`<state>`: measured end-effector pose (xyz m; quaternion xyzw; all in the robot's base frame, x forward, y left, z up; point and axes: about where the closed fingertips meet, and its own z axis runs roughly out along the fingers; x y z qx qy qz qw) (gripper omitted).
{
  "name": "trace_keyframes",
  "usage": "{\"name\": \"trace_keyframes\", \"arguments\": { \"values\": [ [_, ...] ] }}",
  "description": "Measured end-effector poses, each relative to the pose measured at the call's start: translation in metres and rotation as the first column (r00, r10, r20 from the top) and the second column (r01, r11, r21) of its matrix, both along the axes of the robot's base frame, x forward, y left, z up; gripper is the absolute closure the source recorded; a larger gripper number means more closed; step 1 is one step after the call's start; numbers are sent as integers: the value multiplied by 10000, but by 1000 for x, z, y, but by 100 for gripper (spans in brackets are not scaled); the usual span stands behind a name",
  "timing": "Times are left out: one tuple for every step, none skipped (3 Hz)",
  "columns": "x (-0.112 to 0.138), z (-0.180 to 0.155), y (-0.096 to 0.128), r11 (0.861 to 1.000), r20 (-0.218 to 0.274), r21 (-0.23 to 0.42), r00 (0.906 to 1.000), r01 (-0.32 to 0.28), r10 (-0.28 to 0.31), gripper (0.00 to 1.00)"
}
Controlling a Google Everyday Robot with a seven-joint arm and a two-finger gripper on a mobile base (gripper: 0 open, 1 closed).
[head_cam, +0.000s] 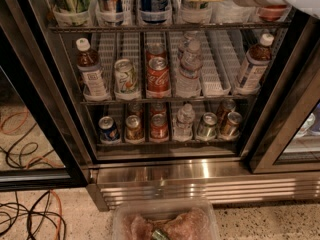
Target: Pick water bottle from top shelf of fridge
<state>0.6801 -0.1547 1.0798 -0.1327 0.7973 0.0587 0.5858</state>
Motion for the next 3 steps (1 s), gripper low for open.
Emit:
{"name": "trace_keyframes", "arguments": {
  "values": [
    [0, 0, 0, 10000, 0, 0, 10000, 0, 0, 19],
    [0, 0, 0, 10000, 1, 0, 10000, 0, 0, 42],
    [0, 0, 0, 10000, 1, 0, 10000, -1, 1, 40]
  ]
}}
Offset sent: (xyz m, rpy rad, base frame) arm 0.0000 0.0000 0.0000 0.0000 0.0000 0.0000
